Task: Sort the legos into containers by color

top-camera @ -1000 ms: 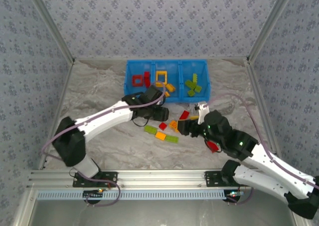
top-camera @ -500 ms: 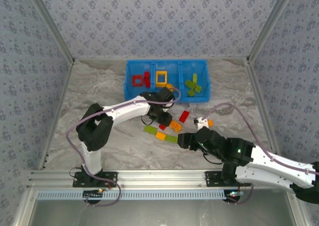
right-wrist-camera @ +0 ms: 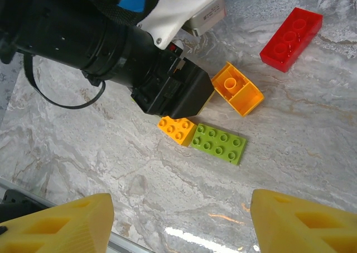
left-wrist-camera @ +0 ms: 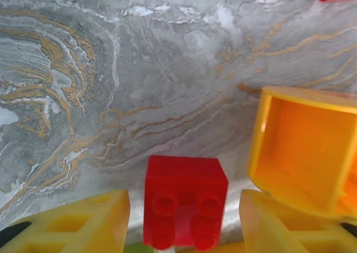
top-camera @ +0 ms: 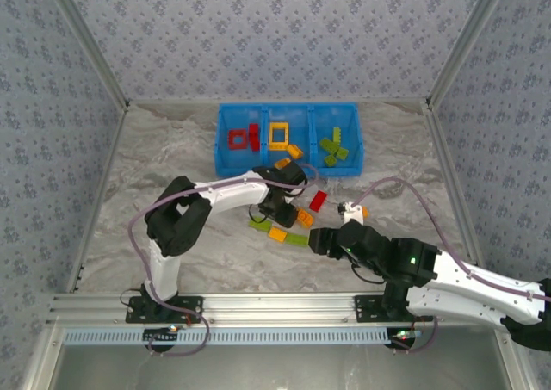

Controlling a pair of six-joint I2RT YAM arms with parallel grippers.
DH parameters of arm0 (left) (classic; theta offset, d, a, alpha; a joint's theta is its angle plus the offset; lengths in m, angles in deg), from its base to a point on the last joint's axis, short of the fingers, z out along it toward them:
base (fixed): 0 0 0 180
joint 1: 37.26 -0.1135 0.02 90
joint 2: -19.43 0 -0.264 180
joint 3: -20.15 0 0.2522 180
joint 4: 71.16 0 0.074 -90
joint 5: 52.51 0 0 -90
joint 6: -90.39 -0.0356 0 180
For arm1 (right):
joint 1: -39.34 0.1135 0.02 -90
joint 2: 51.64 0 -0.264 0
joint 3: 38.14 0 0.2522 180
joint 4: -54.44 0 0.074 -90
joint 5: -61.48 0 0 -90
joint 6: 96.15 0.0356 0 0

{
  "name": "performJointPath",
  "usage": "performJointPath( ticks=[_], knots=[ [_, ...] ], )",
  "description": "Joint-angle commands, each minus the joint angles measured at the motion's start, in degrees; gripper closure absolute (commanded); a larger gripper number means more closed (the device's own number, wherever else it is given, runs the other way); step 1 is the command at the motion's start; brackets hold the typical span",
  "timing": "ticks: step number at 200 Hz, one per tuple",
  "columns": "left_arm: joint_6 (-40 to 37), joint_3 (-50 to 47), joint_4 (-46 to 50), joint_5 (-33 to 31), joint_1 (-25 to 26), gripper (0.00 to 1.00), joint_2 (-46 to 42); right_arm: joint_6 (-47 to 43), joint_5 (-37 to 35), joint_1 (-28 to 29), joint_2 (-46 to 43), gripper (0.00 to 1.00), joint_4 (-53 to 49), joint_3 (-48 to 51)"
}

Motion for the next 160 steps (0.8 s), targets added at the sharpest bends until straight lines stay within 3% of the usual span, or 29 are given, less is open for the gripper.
performJointPath(
  ticks=[1, 24, 70, 112, 138, 160],
  knots=[
    [0.03, -1.35, -1.06, -1.46, 0.46, 0.54, 1.1, 0.64, -1.77, 0.5, -0.41, 0.32, -1.15, -0.71],
    [0.9, -2.24, -2.49, -3.56, 0.86, 0.68, -0.35, 0.05, -1.53, 0.42, -0.17, 0.32, -0.62, -0.54],
    [5.93, -3.57, -0.96, -9.59, -0.7, 0.72, -13.7, -12.87, -1.65, 2.28, 4.28, 0.32, 8.03, -1.58],
    [6.48, -2.44, 3.11, -10.43, -9.55, 0.72, -20.31, -28.39, -7.03, 3.81, 19.72, 0.31, 11.96, -13.19],
    [5.95, 0.94, 2.77, -8.52, -16.73, 0.72, -17.23, -35.74, -11.95, 3.59, 25.7, 0.29, 20.67, -16.4],
    [5.11, 6.04, 1.62, -7.79, -20.38, 0.73, -11.37, -35.54, -14.81, 1.26, 31.75, 0.28, 18.71, -22.98]
  ],
)
